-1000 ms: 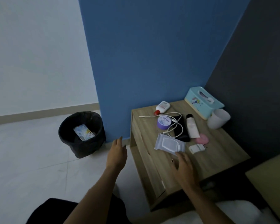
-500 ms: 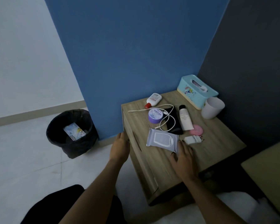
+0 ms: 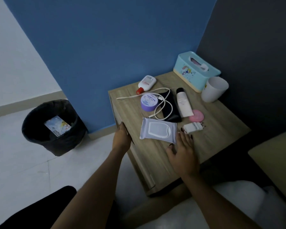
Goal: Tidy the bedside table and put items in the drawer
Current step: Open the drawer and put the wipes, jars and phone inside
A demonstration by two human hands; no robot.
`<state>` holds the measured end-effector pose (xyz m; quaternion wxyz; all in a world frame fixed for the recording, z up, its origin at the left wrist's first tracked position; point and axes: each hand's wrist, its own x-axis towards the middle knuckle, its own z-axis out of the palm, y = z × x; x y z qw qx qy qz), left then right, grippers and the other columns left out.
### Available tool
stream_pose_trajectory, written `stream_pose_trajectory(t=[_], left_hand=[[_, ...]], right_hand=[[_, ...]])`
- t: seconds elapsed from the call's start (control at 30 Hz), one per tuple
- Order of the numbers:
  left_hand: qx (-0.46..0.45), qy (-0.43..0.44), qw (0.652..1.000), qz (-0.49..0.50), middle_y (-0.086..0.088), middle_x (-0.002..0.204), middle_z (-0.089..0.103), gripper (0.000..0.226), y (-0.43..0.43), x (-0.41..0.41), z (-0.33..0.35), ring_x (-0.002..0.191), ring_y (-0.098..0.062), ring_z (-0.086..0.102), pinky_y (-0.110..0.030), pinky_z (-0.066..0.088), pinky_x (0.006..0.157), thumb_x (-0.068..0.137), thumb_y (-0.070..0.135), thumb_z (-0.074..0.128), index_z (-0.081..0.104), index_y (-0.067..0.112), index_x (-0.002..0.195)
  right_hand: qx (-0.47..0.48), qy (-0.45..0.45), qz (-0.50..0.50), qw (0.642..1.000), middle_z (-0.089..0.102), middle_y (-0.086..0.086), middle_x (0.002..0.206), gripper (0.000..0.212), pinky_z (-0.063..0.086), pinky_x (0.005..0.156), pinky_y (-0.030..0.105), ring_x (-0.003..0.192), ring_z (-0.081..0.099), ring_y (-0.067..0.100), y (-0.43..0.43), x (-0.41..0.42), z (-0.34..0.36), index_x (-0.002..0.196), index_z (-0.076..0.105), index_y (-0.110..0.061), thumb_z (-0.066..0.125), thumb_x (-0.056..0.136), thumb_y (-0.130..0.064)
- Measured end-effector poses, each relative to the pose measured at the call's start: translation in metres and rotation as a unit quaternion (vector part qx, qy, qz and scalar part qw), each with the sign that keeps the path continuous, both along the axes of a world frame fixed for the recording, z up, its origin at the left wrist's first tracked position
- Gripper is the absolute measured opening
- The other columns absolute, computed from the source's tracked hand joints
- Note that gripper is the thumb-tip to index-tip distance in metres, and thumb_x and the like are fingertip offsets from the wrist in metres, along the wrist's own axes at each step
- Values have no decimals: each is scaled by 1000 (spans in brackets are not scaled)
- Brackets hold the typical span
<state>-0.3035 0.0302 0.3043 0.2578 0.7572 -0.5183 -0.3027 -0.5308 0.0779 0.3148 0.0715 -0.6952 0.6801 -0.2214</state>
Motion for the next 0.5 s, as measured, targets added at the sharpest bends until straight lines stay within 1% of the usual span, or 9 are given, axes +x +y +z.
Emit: stream_pose_trajectory(t=[0.1, 0.2, 0.27, 0.33, 0.4, 0.43, 0.5], left_hand=[[11, 11, 1000, 16, -17, 123, 61, 48, -4, -5, -8, 106, -38, 60, -43, 49, 88, 94, 27, 46, 31, 14, 138], [2, 2, 1000, 16, -18, 118, 63, 46, -6, -7, -12, 102, -38, 61, -44, 51, 85, 93, 22, 49, 34, 13, 136], [14, 5, 1000, 24, -18, 117, 63, 45, -5, -9, -12, 102, -39, 61, -44, 50, 84, 93, 20, 48, 33, 14, 135], [35, 26, 998, 47, -18, 117, 62, 37, -4, -9, -11, 101, -38, 61, -43, 50, 83, 95, 24, 41, 35, 16, 130], [51, 42, 996, 65, -17, 115, 63, 26, -3, -5, -8, 97, -35, 61, -42, 50, 83, 99, 29, 32, 40, 19, 121], [56, 41, 995, 70, -17, 116, 62, 26, -1, -1, -6, 98, -34, 60, -42, 49, 85, 100, 30, 28, 42, 20, 120], [61, 32, 995, 70, -19, 120, 60, 32, 4, 8, -5, 105, -37, 58, -44, 47, 88, 101, 31, 28, 40, 18, 128]], right_hand=[[5, -3, -2, 1000, 52, 21, 138, 65, 32, 113, 47, 132, 46, 32, 0, 1, 1, 129, 54, 5, 42, 80, -36], [8, 4, 1, 1000, 53, 21, 137, 65, 32, 113, 48, 132, 46, 33, 0, -2, 2, 129, 55, 5, 42, 80, -36], [13, 9, 2, 1000, 52, 21, 138, 65, 31, 114, 48, 133, 45, 32, 0, -4, 1, 129, 54, 5, 41, 81, -36], [16, 9, 5, 1000, 52, 21, 138, 65, 31, 114, 47, 133, 45, 32, 2, -4, 1, 129, 54, 5, 39, 81, -36], [14, 14, 6, 1000, 53, 23, 136, 64, 32, 113, 47, 131, 47, 32, 2, -5, 2, 127, 55, 7, 39, 82, -35], [14, 14, 7, 1000, 54, 23, 135, 64, 33, 112, 48, 130, 48, 32, 2, -4, 2, 126, 56, 8, 39, 82, -35], [16, 14, 7, 1000, 54, 23, 135, 63, 33, 112, 48, 130, 49, 32, 1, -5, 3, 126, 56, 8, 39, 82, -35]])
